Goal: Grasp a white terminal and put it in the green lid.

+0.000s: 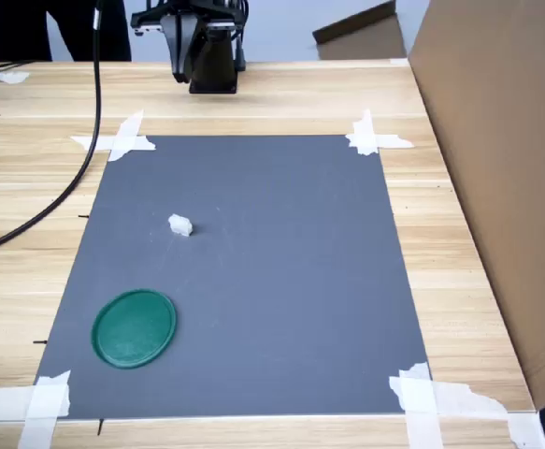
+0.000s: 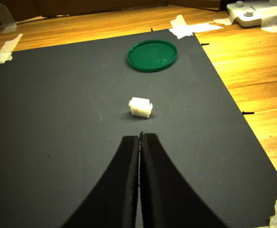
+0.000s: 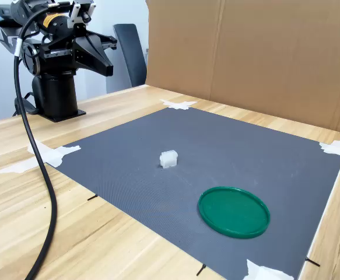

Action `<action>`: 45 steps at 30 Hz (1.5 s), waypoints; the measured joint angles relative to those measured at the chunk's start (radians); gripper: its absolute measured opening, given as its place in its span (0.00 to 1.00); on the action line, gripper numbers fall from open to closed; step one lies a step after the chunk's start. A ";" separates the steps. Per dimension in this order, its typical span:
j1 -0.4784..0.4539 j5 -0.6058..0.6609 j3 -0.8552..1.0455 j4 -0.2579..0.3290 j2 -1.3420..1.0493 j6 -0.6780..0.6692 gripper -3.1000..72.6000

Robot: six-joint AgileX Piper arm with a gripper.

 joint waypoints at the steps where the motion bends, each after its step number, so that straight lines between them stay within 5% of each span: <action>1: 0.000 0.000 0.000 0.000 0.000 0.000 0.00; 26: 0.000 0.033 -0.042 -0.004 0.056 -0.079 0.00; 33: 0.000 0.132 -0.289 -0.005 0.334 -0.204 0.00; 38: 0.000 0.416 -0.551 -0.010 0.559 -0.222 0.00; 45: 0.000 0.606 -0.716 -0.033 0.691 -0.267 0.00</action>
